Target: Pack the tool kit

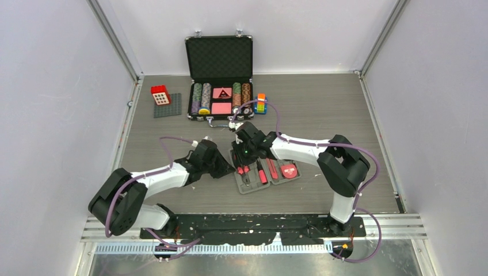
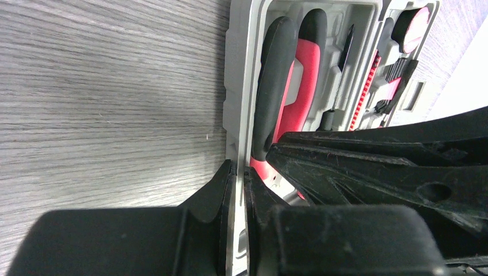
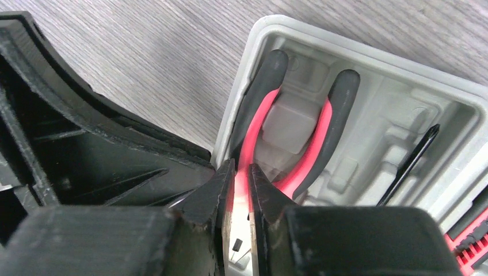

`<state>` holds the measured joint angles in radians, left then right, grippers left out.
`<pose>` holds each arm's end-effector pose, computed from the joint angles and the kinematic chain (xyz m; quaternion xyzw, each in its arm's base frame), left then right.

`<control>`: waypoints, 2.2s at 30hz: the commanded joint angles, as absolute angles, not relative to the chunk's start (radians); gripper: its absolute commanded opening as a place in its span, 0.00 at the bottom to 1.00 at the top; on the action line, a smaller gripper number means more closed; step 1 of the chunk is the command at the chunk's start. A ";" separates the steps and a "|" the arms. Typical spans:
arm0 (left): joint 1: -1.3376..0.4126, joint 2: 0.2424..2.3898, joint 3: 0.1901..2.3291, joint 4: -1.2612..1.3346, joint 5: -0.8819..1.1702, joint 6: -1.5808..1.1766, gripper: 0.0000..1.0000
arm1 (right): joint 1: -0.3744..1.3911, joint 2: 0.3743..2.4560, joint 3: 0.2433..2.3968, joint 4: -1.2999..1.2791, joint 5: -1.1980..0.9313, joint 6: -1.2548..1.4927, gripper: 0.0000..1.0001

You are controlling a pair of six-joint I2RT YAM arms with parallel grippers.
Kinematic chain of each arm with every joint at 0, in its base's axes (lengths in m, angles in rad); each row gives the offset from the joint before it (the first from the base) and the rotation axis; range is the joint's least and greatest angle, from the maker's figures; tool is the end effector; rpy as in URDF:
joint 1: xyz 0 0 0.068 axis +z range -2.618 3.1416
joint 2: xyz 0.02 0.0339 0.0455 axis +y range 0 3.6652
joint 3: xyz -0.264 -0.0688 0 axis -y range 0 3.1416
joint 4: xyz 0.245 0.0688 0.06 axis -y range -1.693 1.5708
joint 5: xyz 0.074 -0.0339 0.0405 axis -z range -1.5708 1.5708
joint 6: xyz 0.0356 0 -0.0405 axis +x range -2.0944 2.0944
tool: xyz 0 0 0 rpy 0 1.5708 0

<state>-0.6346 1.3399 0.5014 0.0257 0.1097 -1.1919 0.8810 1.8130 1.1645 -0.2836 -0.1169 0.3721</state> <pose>0.1935 -0.1473 0.1490 -0.2357 0.8974 -0.3235 0.1855 0.2386 0.2958 0.1818 -0.2563 0.9127 0.2287 0.2214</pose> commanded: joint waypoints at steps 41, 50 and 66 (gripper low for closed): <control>-0.630 1.284 0.580 -0.057 0.073 -1.118 0.11 | 0.868 1.700 1.325 -0.477 -0.055 0.291 0.22; -0.619 1.345 0.721 -0.182 0.015 -1.027 0.23 | 0.799 1.728 1.280 -0.487 -0.043 0.320 0.22; -0.620 1.568 0.864 -0.340 -0.021 -0.937 0.11 | 0.802 1.867 1.263 -0.447 -0.084 0.346 0.15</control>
<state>-0.6212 1.5261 0.8310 -0.2840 0.0010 -0.9710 0.7967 1.8400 1.2743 -0.4759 -0.0715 0.3317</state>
